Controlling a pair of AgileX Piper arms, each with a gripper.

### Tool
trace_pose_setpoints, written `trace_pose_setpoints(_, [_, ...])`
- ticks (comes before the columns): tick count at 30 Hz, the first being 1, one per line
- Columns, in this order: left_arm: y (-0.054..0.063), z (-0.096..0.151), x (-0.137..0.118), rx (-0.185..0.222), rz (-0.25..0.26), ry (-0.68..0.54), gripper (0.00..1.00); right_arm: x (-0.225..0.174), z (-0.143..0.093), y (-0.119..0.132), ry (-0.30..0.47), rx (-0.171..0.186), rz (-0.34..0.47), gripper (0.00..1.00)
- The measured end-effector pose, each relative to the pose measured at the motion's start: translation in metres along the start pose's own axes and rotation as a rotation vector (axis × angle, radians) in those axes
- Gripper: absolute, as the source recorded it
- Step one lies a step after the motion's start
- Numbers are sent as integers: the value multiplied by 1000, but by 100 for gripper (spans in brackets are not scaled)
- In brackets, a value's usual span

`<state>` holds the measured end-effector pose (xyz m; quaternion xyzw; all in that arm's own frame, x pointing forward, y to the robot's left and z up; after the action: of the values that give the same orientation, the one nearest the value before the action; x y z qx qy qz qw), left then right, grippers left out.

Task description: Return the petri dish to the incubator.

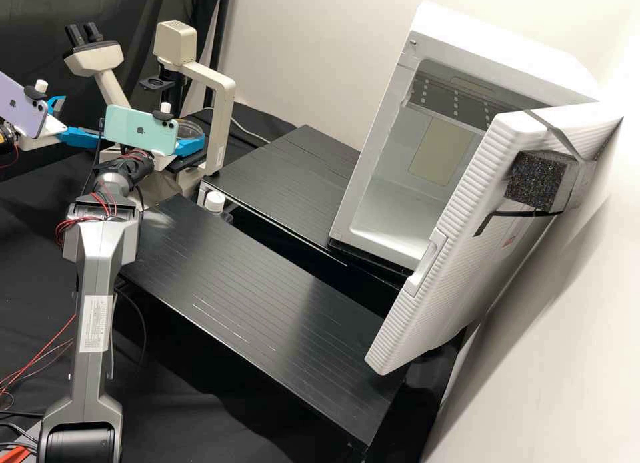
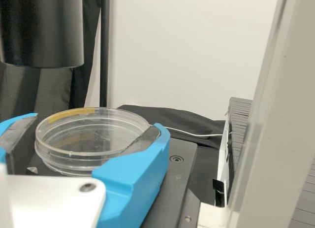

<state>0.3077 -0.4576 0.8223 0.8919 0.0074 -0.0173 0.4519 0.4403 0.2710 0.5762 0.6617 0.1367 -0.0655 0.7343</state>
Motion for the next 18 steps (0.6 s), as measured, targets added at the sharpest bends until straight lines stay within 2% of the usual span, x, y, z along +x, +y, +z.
trace_pose_setpoints(13, [0,0,0,0,0,0,100,0,3,1,6,6,-5,0])
trace_pose_setpoints(17, [0,0,0,0,0,0,100,-5,6,5,14,0,-5,0])
trace_pose_setpoints(18, [0,0,0,0,0,0,100,-9,7,7,17,-14,0,0])
